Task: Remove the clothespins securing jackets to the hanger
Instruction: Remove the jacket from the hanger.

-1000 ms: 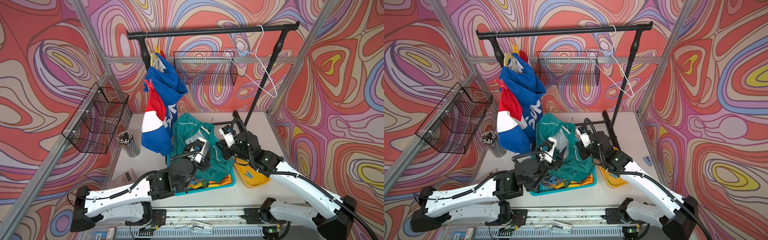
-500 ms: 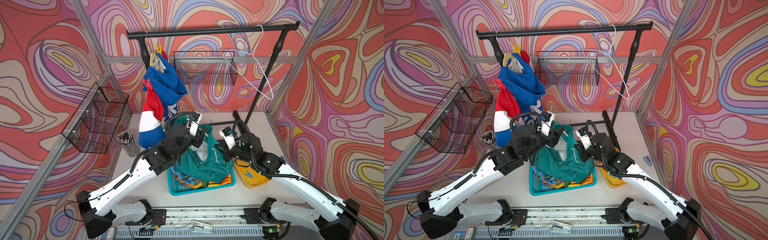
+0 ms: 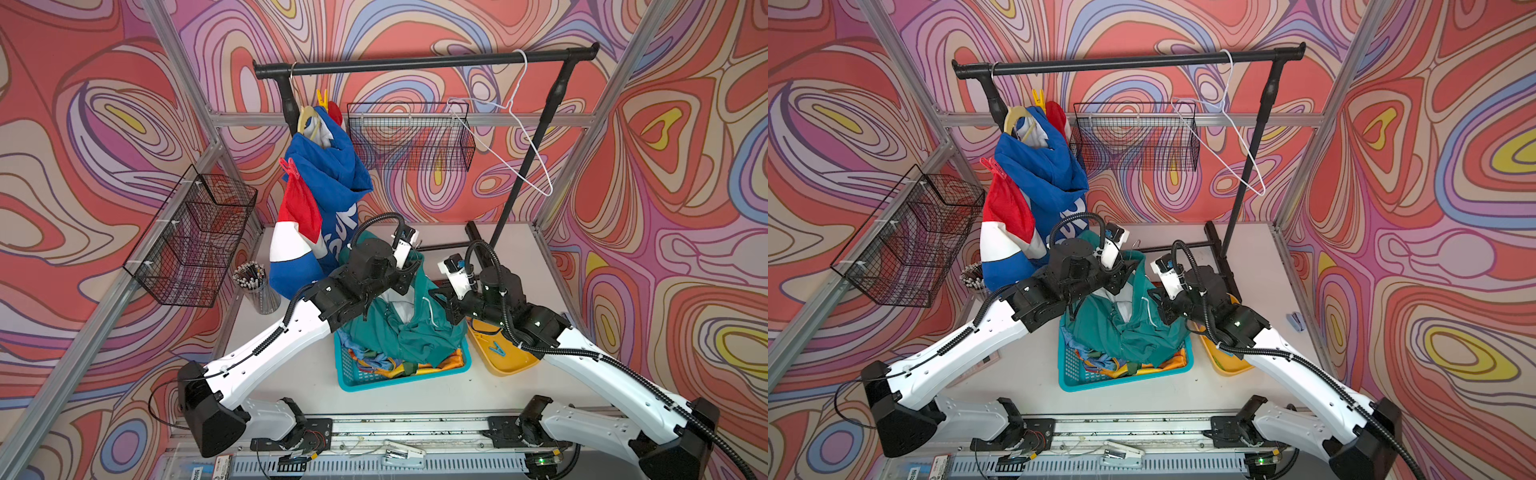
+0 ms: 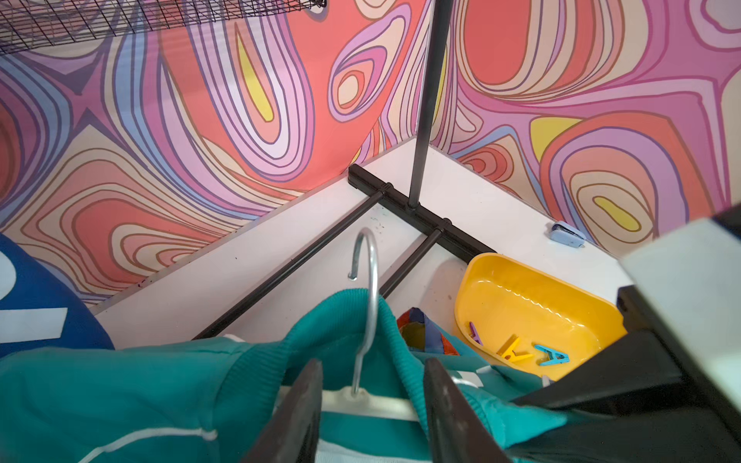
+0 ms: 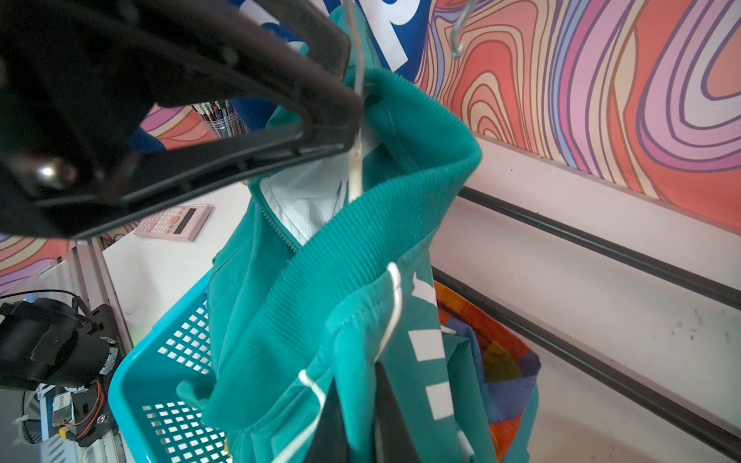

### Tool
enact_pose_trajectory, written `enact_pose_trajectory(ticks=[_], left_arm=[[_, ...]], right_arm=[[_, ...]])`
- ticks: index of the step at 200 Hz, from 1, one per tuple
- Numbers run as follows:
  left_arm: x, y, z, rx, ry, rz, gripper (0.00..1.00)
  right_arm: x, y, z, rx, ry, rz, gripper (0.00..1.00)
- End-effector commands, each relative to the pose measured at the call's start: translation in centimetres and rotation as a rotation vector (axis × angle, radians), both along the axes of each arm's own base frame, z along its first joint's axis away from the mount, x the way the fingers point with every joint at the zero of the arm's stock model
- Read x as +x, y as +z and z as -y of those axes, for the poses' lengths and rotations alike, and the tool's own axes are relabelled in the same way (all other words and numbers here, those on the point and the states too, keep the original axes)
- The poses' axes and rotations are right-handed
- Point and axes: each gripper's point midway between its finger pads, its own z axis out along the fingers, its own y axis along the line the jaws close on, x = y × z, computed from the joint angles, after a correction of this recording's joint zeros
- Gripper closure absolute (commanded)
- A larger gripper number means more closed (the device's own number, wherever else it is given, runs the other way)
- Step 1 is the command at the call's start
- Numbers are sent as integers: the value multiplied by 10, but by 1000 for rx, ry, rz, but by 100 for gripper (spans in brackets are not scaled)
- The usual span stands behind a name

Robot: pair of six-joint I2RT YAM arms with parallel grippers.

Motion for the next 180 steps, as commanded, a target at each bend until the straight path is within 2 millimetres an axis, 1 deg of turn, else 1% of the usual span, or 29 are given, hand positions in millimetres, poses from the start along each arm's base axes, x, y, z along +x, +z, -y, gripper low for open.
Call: enact_pose_trajectory(ticks=[1,22,41,68,74,88,113,120,138,146,159,168,180], left_arm=[[7,0,2,-4,0,-15,63],[12,-5,2,-12,0,-33,70],[12,-8,4,-14,-14,-44,78],[9,-9,5,-19,-30,-50,96],[11,-1,7,-42,-33,-28,100],[11,1,4,-45,-20,-19,100],[12,0,-1,-45,3,-18,100],[12,-1,-3,-46,12,-22,100],[14,-2,-8,-45,43,-20,100],[14,-2,-12,-42,57,-20,100],[16,-2,-17,-36,83,-21,100],[18,-2,-20,-31,95,-18,100],[19,0,-22,-32,109,-13,100]], right_arm=[[-1,29,-4,72,24,69,100],[-2,31,-4,78,29,71,100],[-3,32,-5,80,36,71,100],[-4,30,-6,73,48,66,100],[-4,29,-6,67,47,65,100],[-3,28,-3,55,36,65,100],[-4,32,4,50,11,84,100],[-5,32,6,50,5,87,96],[-6,34,11,42,-19,85,71],[-6,34,15,35,-32,81,59],[-8,34,21,21,-52,75,44],[-11,34,25,12,-61,69,39],[-15,31,29,-7,-62,54,38]])
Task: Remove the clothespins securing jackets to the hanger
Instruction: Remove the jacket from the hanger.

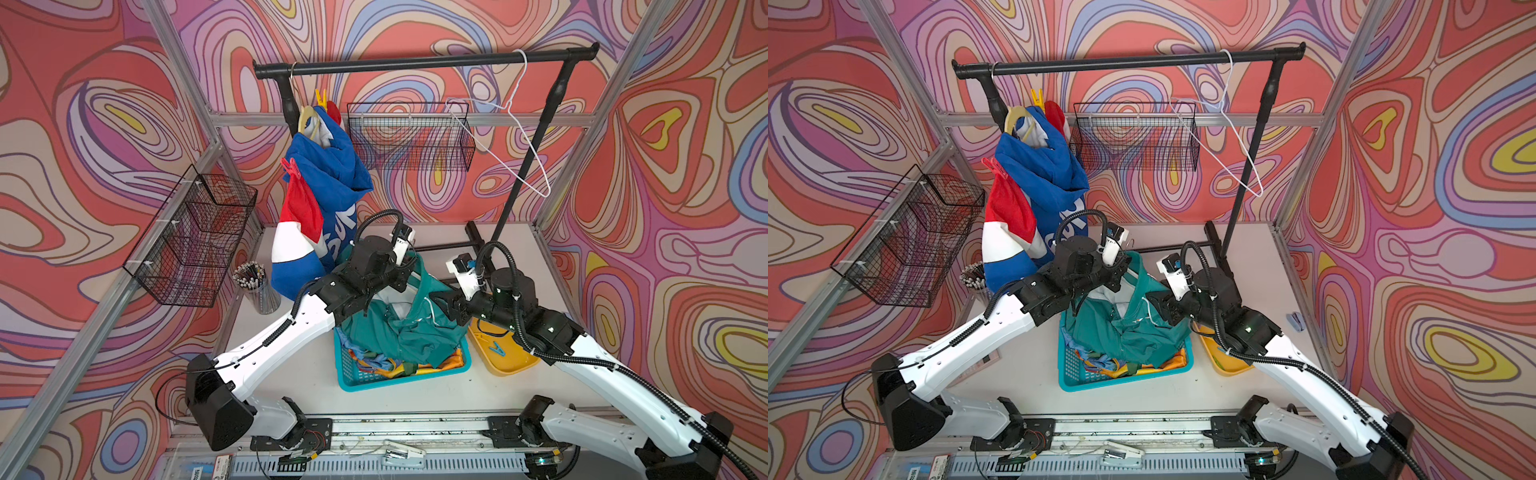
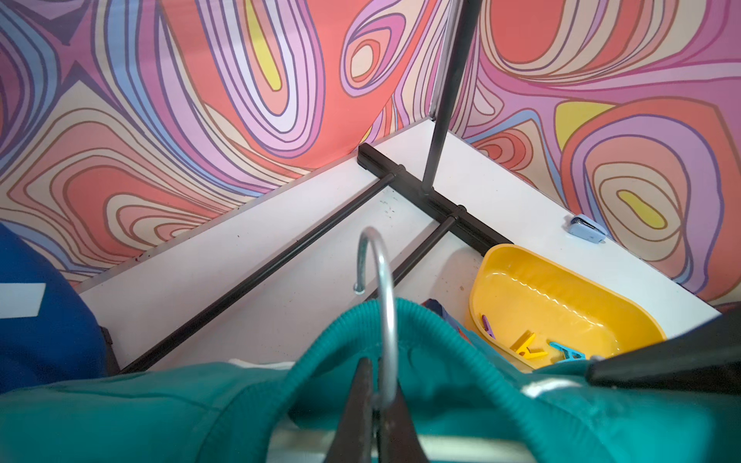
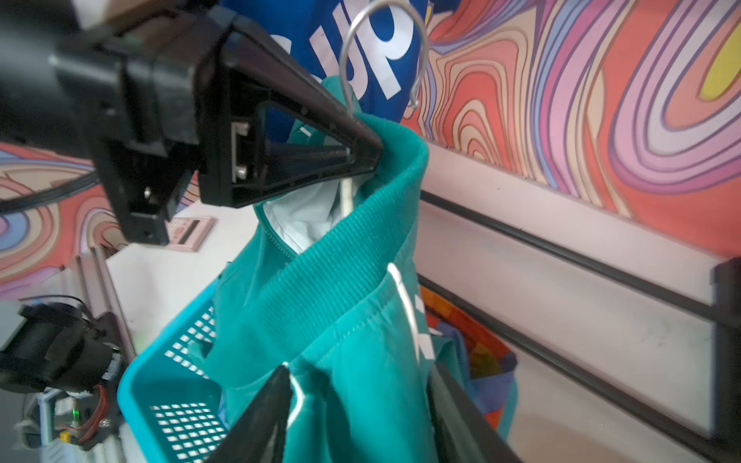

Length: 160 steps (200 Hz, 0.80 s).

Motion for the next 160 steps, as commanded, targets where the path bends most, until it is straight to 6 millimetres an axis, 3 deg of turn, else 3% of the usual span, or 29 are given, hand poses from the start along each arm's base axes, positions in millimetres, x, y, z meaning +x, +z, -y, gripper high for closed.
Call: enact_pose_trajectory(ticks=[1,63,92,130,160], left_arm=[[2,19,-15,-32,65,39,100],[-1,9,-22,2,70,7,100],[-2,6,-27,15,85,-11,100],[2,2,-32,35,110,-36,100],[4,3,-33,28,114,-50,100]], right_arm=[[-5,7,14,-30,-35,4,38],[-18,-13,35,-99,-80,-56,41],[-23,-17,29,-87,-38,-77,51],[-32,-23,27,-86,-4,-106,52],[-34,-31,32,-112,-16,-126,70]])
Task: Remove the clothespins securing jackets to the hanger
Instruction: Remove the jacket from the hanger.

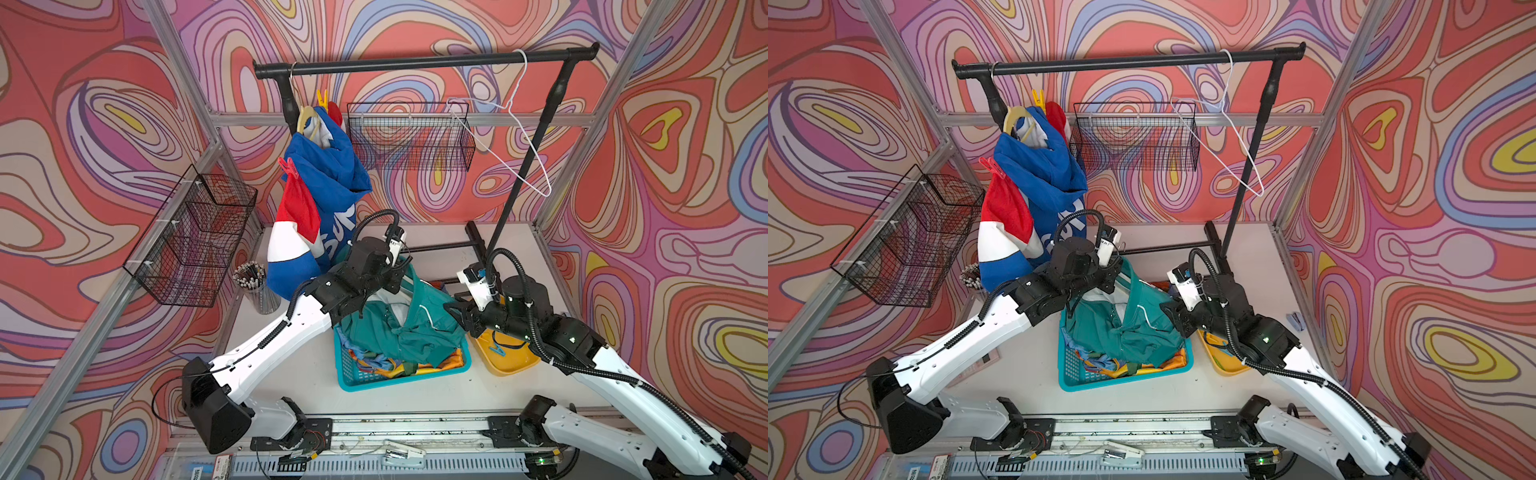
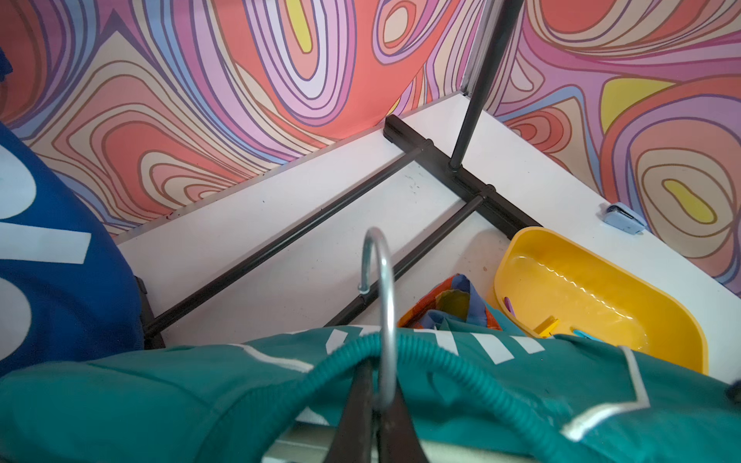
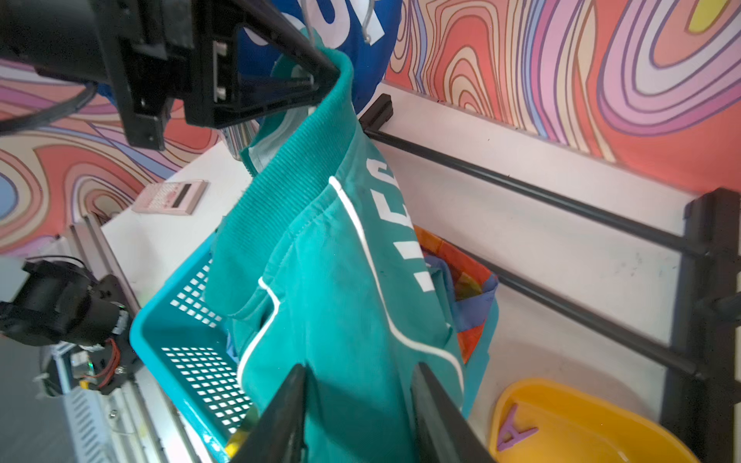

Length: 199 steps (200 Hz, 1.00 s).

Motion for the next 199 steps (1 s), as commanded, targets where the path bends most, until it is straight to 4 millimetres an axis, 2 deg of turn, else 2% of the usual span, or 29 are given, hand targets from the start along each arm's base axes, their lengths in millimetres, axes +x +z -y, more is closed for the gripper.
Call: enact_pose_trajectory(ticks=[1,31,55,119,175,199], left_arm=[[3,19,-9,-24,36,18,100],[4,19,-13,-22,38,12,100],[3,16,-17,-9,39,7,100],[-5,7,-32,37,32,12,100],[-10,11,-43,6,24,38,100],[-13,16,-45,-18,7,57,100]], right_arm=[[-7,-15,7,-34,-4,-39,71],[-2,-16,13,-56,-39,-28,88],[0,-12,14,-58,-49,-17,94],[2,5,16,-20,-85,-12,99],[3,-5,19,-18,-131,-70,100],[4,-1,17,8,-134,-87,100]])
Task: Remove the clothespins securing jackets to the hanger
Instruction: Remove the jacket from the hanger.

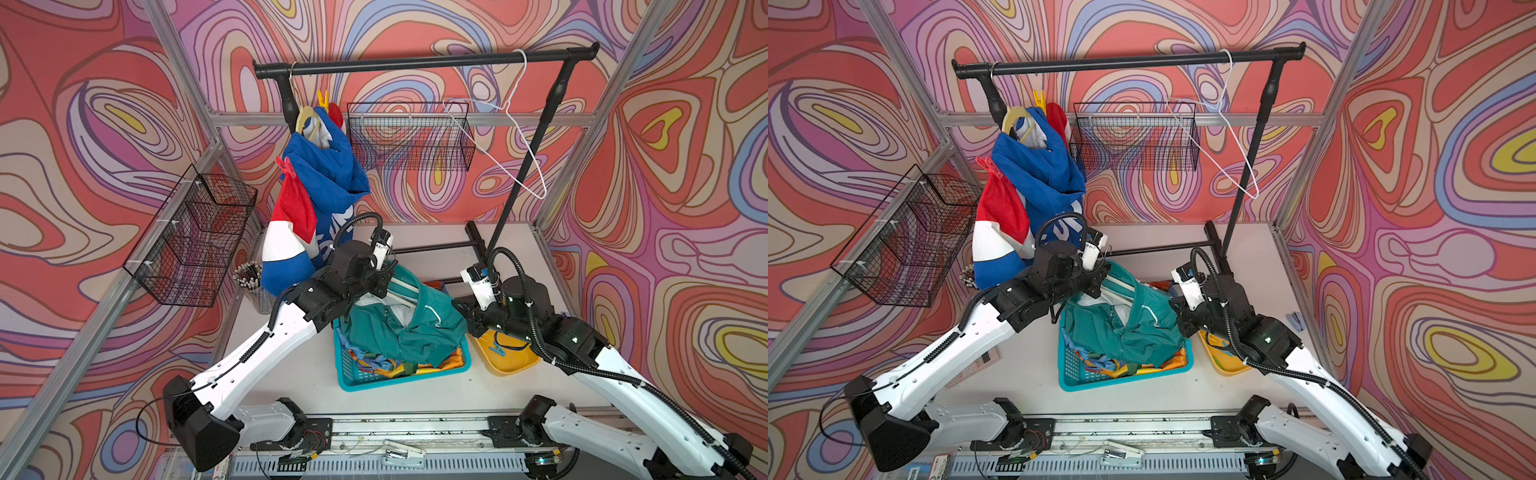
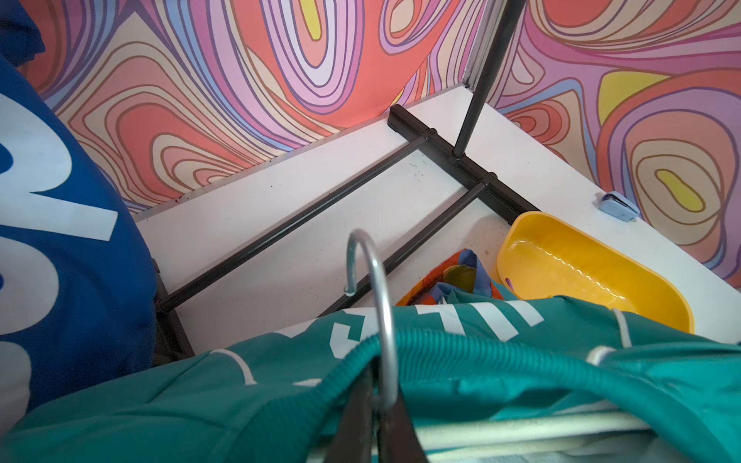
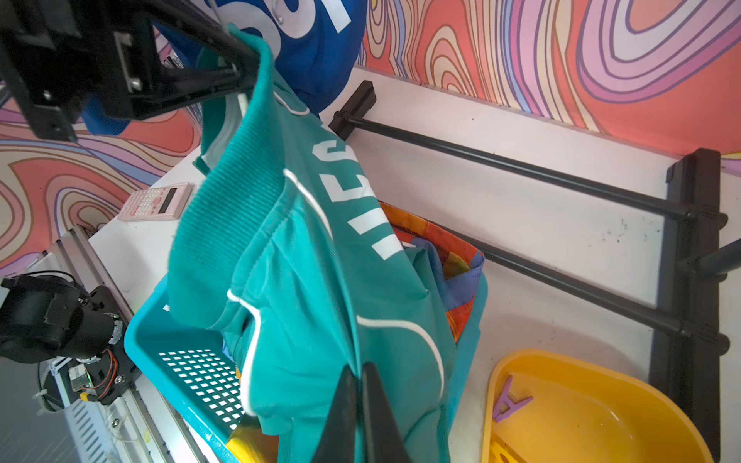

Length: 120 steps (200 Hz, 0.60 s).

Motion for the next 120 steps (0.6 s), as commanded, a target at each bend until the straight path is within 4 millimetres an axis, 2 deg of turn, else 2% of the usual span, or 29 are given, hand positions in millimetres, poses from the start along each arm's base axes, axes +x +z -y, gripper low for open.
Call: enact_pose_trajectory(ticks=[1,35,70,99,120], left_arm=[[2,15,-16,-6,21,66,100],[1,22,-28,-71,36,68,100],[3,35,-40,-179,62,72,100],[1,41,-31,-230,27,55,100],[1,37,-27,-249,20,30,100]], right_arm=[[1,3,8,5,-53,-30,100],[0,10,5,50,-37,-26,100],[-3,-1,-2,120,5,-43,100],[1,-21,-12,153,19,-112,100],[4,-24,-16,172,28,-99,100]])
